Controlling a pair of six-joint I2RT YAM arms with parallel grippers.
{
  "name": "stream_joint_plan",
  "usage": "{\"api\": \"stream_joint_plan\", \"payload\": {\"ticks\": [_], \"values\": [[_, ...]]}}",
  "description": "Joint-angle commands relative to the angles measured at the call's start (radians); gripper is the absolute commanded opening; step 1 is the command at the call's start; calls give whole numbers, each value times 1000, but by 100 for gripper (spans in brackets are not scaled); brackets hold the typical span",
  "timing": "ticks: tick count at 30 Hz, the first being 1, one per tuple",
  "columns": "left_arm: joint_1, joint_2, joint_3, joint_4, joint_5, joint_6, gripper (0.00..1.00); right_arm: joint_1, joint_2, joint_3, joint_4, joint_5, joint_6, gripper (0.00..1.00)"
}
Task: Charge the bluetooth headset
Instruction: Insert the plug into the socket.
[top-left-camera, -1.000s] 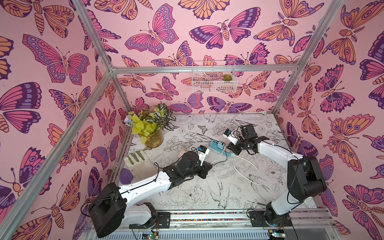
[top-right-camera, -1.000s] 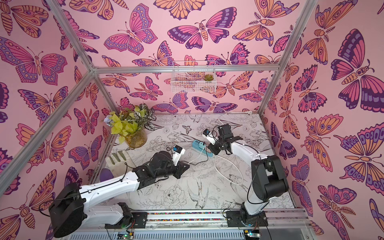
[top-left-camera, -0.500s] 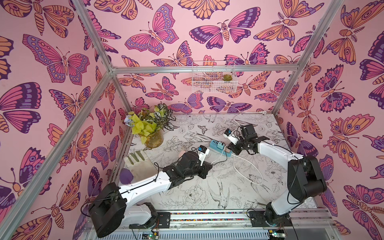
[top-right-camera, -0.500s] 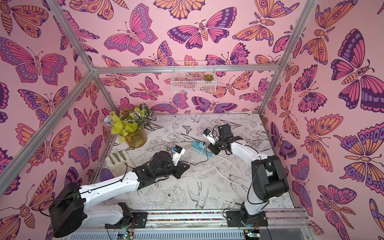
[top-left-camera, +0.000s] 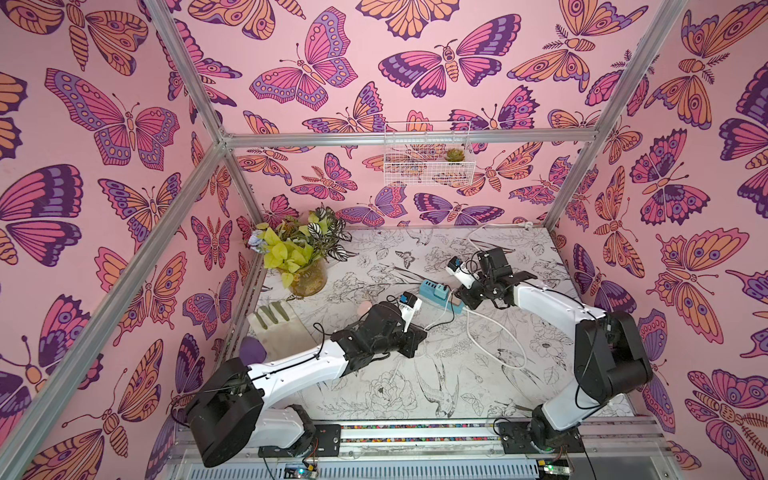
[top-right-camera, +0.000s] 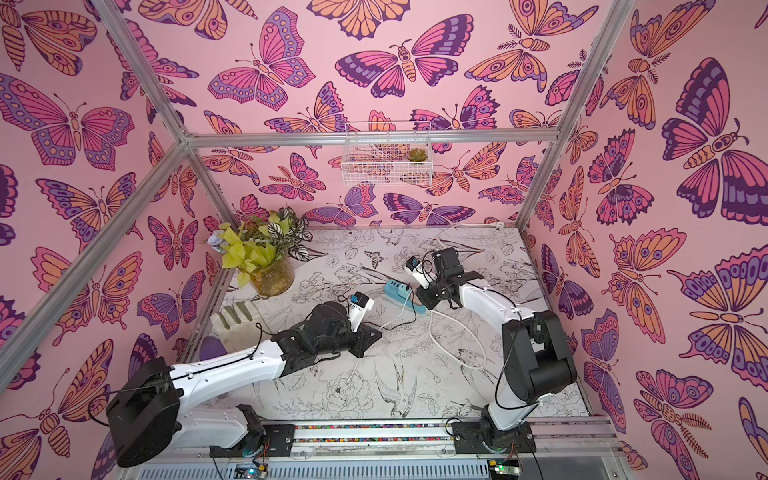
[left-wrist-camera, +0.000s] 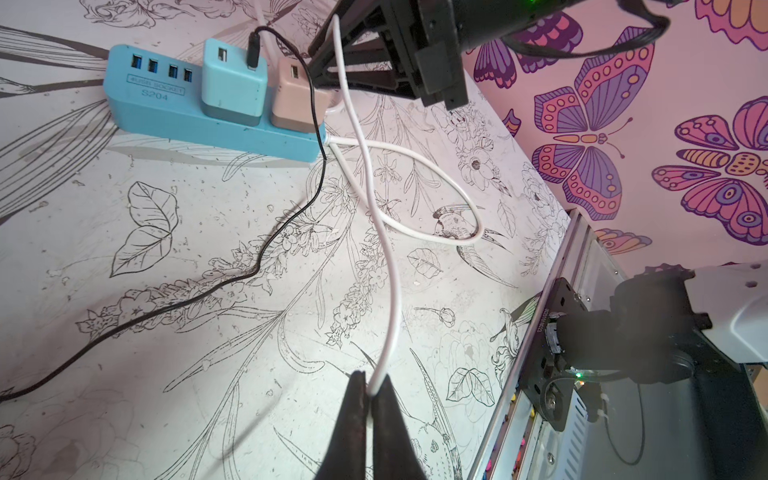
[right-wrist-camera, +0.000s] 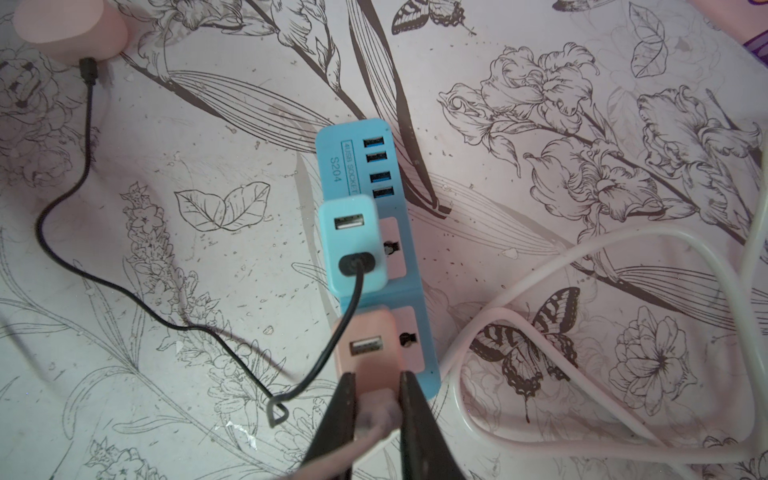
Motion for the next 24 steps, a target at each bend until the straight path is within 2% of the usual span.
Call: {"api": "stream_joint_plan", "payload": {"ticks": [1, 9, 24], "values": [[-4, 5, 31, 11, 17, 18, 0, -8, 102, -55, -153, 170, 8, 21], [-4, 5, 35, 16, 12, 15, 0, -2, 60, -86, -139, 156, 34, 21], [-4, -3, 35, 22, 12, 15, 0, 26, 54, -107, -150, 227, 73, 20]]}}
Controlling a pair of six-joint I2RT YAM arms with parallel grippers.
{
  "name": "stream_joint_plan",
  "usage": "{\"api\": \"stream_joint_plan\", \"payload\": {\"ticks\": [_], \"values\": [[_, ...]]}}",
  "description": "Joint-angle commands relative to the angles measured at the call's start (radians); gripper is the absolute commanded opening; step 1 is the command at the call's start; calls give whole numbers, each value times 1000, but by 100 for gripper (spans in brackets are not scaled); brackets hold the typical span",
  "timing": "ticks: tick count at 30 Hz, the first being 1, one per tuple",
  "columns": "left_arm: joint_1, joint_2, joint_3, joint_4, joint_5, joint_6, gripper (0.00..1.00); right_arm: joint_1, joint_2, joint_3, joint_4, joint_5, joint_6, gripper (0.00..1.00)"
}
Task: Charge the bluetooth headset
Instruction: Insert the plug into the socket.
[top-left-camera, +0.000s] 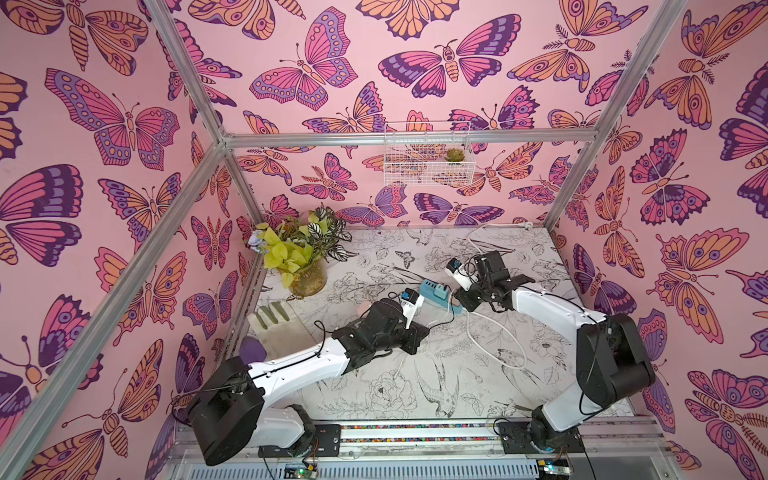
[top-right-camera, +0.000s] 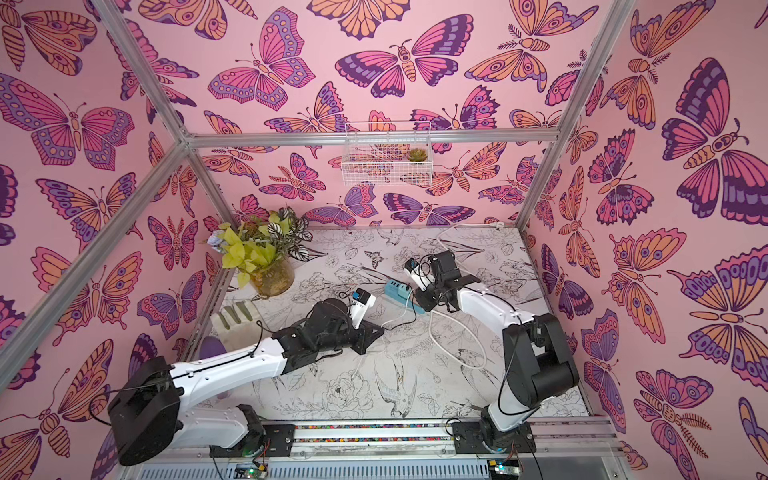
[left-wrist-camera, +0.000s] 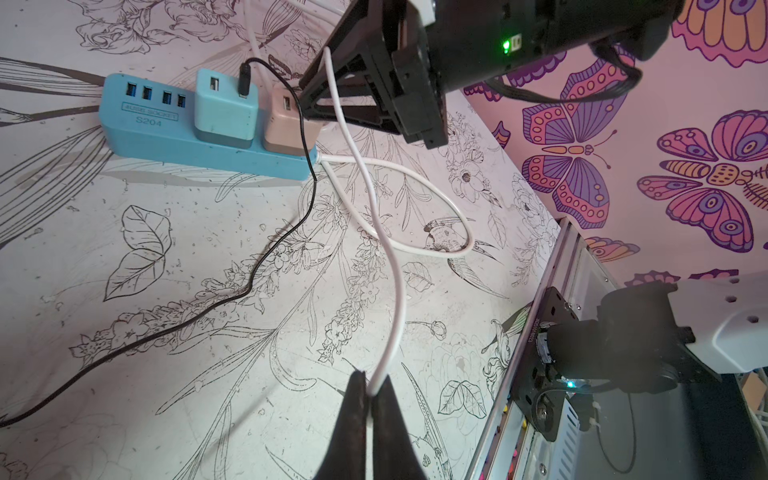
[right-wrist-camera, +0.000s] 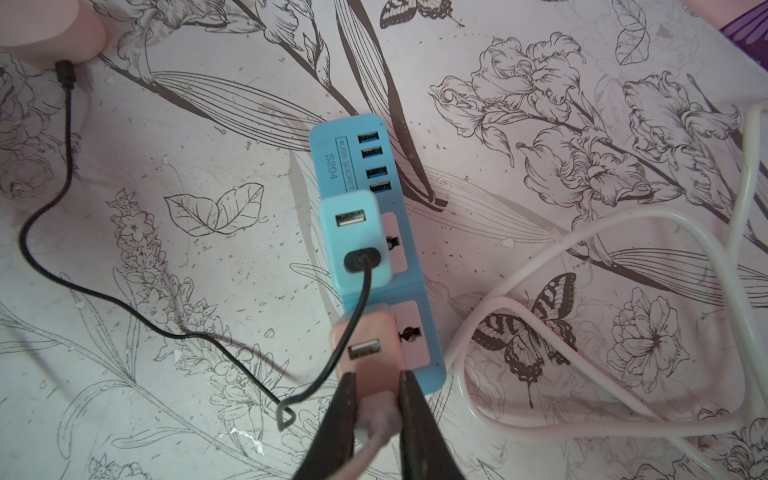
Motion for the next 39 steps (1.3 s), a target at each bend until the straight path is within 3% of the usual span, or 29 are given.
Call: {"api": "stream_joint_plan", "payload": {"ticks": [1, 25, 30, 39], "values": [[-2, -9, 12, 16, 10, 15, 0, -10, 82, -69, -182, 156, 20, 20], [-3, 4, 23, 26, 23, 16, 0, 35, 100, -94, -166, 158, 111, 20], [-2, 3, 18, 27, 11, 9, 0, 32, 29, -95, -140, 131, 130, 26], [1, 12, 36, -2, -8, 2, 0, 26, -135, -84, -129, 113, 169, 46]]}}
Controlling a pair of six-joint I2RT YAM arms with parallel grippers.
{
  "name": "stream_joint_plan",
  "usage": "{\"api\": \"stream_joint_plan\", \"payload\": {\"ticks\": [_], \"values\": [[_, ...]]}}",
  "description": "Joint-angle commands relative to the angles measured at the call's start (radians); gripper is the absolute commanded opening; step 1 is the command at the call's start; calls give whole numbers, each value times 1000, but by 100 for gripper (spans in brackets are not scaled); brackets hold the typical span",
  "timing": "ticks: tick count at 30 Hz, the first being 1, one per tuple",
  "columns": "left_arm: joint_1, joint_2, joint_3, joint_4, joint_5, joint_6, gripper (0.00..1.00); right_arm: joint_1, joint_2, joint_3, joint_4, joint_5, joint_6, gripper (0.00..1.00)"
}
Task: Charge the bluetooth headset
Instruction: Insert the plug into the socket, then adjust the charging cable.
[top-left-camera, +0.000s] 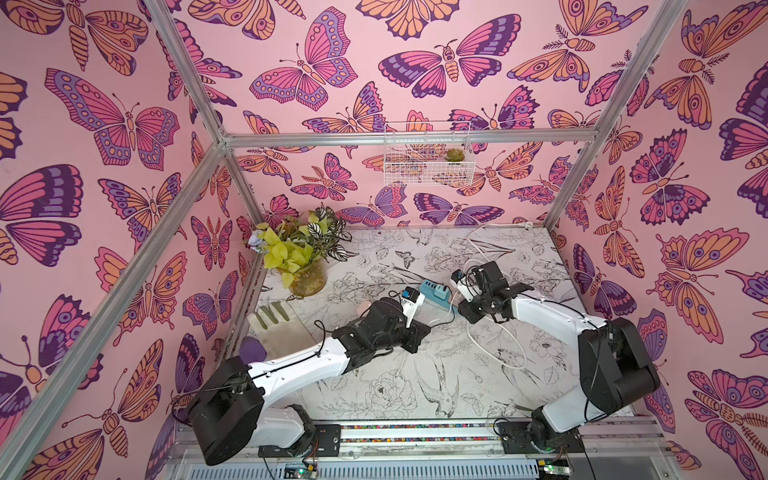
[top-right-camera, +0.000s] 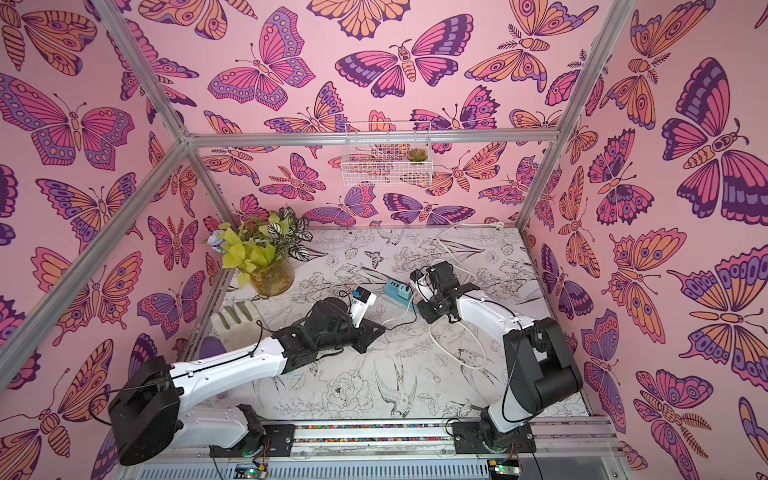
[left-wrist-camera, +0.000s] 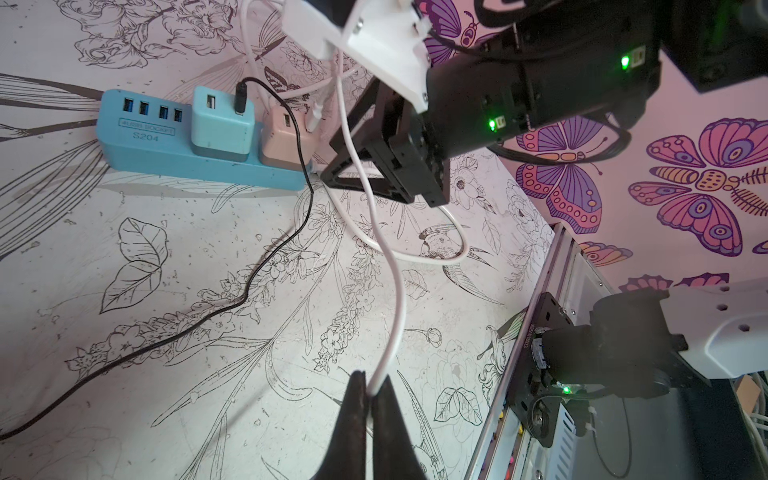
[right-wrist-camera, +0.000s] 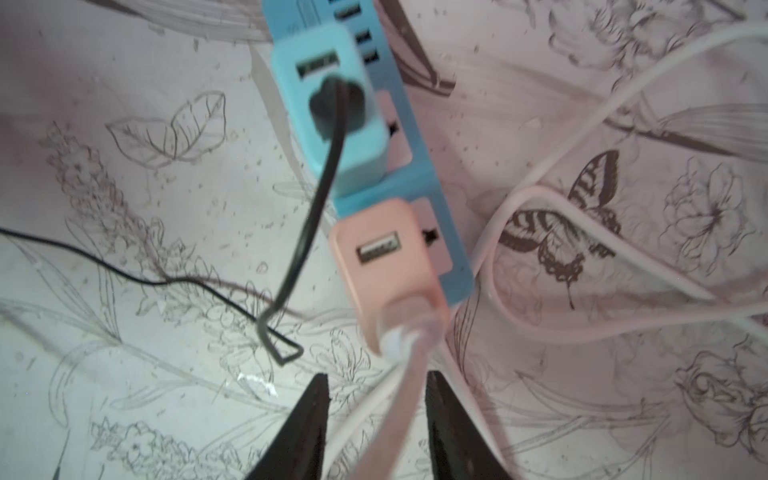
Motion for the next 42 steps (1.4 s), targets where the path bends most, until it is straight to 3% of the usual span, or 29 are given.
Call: {"api": "stream_joint_plan", "payload": {"ticks": [1, 8, 15, 16, 20, 23, 28, 42], "values": [[2, 11, 30, -18, -9, 2, 0, -6, -84, 3, -50, 32, 27, 47], [12, 21, 46, -39, -5, -15, 0, -7, -241, -34, -94, 131, 142, 47], [41, 40, 96, -89, 33, -68, 0, 26, -498, -129, -77, -27, 342, 47], [47, 45, 103, -95, 43, -79, 0, 50, -530, -156, -61, -63, 366, 47], [69, 53, 129, -107, 88, -130, 0, 254, -627, -251, 4, -5, 421, 50], [79, 52, 143, -109, 120, -163, 0, 372, -667, -355, 160, -14, 500, 52], [91, 39, 156, -108, 148, -201, 0, 502, -657, -517, 444, 52, 614, 56], [102, 10, 150, -34, 219, -312, 0, 610, -413, -656, 952, 119, 762, 61]]}}
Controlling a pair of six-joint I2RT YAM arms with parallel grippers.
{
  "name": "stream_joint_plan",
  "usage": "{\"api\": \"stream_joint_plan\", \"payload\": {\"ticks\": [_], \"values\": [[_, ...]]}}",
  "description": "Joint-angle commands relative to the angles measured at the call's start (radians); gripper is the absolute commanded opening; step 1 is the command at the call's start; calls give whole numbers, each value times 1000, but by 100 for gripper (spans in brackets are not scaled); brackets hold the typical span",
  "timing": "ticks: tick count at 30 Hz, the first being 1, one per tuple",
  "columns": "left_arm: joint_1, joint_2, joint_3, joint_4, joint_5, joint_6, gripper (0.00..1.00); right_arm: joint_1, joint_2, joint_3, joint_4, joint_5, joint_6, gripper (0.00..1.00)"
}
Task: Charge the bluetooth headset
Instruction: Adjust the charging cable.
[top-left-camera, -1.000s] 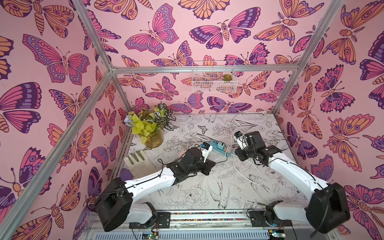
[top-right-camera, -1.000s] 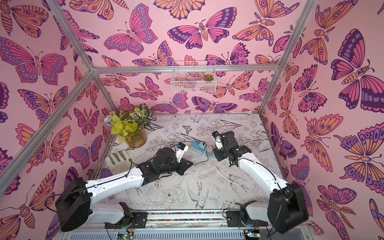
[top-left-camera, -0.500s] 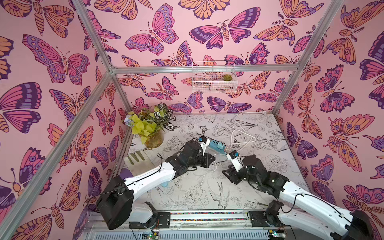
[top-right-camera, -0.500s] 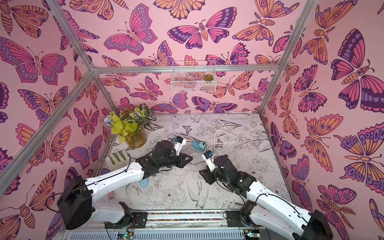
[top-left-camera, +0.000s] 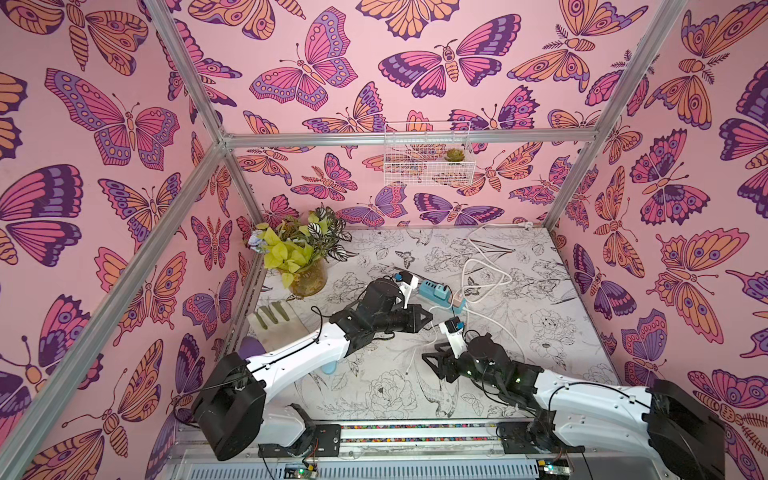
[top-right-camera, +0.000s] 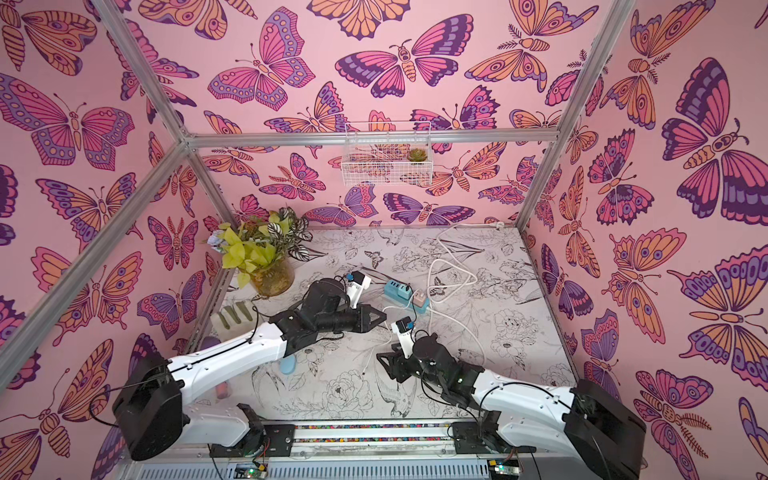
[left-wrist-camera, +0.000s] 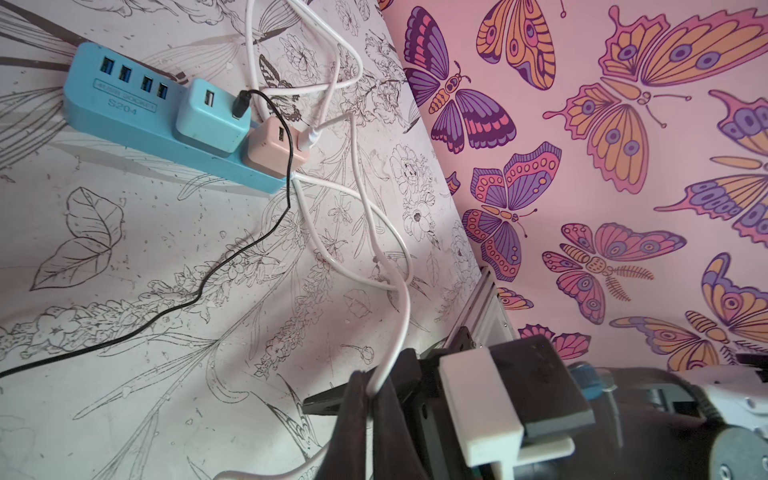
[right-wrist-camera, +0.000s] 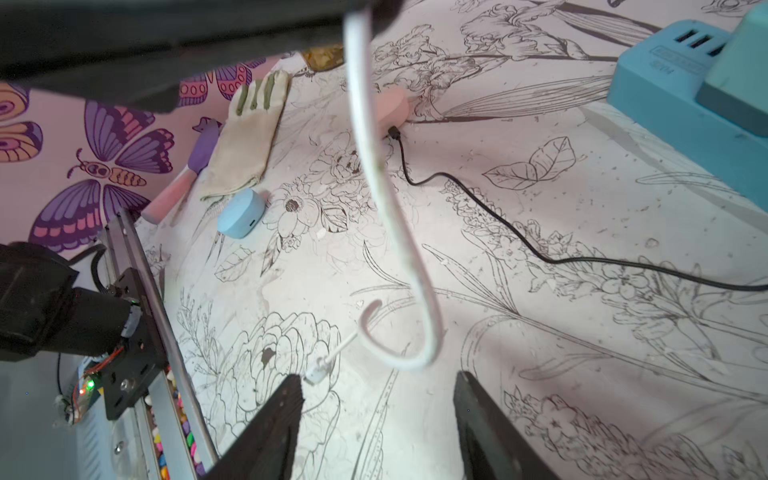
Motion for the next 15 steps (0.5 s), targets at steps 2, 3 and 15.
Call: {"api": "stream_joint_plan", "payload": {"ticks": [2, 3, 15], "values": [[10, -29, 6, 77, 61, -66, 0, 25, 74, -15, 186, 51, 44, 61], [11, -33, 4, 86, 66, -77, 0, 27, 91, -13, 197, 61, 44, 61], [23, -72, -23, 106, 67, -106, 0, 30, 160, -14, 288, 47, 55, 44]]}}
